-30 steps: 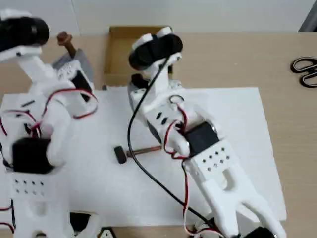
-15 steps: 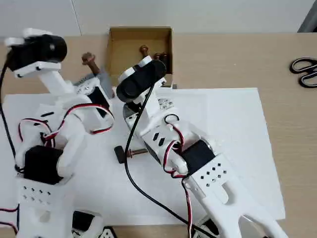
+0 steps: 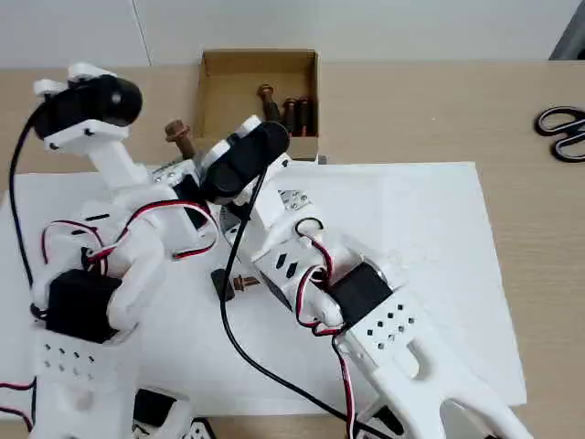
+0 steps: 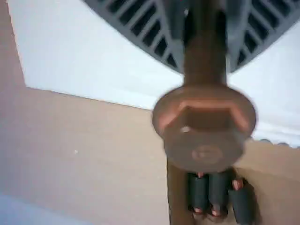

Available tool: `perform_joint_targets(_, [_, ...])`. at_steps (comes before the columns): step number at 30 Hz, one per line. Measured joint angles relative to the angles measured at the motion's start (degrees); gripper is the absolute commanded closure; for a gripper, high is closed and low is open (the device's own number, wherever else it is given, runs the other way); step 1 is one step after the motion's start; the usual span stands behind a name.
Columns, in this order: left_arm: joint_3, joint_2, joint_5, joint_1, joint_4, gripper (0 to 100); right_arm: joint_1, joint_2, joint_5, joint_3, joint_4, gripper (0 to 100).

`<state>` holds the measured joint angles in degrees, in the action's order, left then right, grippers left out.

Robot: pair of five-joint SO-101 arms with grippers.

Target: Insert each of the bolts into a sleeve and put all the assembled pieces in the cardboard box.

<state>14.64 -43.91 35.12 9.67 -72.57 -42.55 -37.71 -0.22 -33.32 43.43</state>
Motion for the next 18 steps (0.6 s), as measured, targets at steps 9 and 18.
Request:
perform_joint_targets(9, [0.0, 0.0, -0.1, -0.1, 0.0, 100, -2.0, -4.3, 0.5, 0.0, 0.2, 99.5])
perform_joint_targets(18, [0.4, 0.0, 1.5, 0.3, 0.0, 100, -3.1, -6.2, 0.7, -0.9, 1.1, 99.5])
